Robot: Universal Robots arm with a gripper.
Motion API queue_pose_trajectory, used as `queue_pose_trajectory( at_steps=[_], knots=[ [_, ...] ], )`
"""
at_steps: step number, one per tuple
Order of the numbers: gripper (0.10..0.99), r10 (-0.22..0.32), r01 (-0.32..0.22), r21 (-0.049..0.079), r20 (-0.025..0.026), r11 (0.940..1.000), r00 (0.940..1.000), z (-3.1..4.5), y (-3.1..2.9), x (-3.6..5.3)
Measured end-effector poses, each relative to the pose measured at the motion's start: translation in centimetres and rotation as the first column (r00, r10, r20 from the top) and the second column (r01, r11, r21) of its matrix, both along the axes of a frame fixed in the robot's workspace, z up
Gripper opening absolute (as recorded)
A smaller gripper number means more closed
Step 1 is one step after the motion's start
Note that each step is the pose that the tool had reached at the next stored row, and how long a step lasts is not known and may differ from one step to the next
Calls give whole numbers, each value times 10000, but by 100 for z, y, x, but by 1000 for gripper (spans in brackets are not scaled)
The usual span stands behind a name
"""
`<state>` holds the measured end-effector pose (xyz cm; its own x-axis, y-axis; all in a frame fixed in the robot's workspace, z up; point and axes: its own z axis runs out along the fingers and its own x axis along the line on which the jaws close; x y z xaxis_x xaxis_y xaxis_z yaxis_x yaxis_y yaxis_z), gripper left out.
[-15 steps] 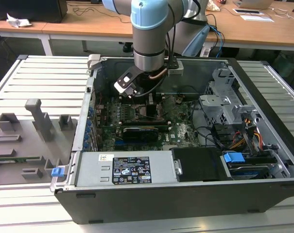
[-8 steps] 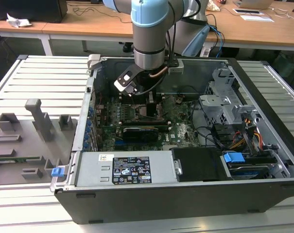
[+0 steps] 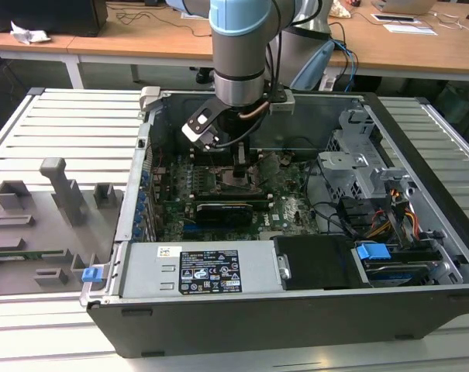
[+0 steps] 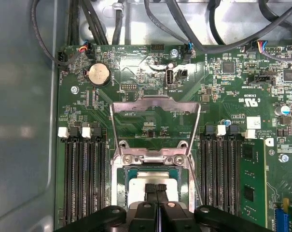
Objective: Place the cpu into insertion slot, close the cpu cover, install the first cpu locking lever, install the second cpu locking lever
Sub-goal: 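Place the cpu into insertion slot, then close the cpu cover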
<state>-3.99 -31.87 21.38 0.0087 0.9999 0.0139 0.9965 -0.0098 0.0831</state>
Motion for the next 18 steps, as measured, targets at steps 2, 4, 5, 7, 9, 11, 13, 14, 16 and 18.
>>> queue_pose_trajectory(
  at_steps=[2,4,5,7,9,11,13,14,16,18],
  knots=[
    [106,0,0,2,2,10000,10000,3,0,0],
    [106,0,0,0,0,10000,10000,8,0,0],
    [106,0,0,-3,-2,10000,10000,13,0,0],
    [106,0,0,1,1,10000,10000,16,0,-1],
    [106,1,-1,3,3,10000,10000,16,0,-1],
    [106,1,-1,-2,1,10000,10000,21,0,-2],
    [106,0,0,-3,1,10000,10000,34,-1,-2],
    [106,1,-1,-5,1,10000,10000,45,0,-2],
    [106,0,0,-4,1,10000,10000,69,0,-2],
    [106,1,-1,-4,2,10000,10000,90,0,-2]
  ],
)
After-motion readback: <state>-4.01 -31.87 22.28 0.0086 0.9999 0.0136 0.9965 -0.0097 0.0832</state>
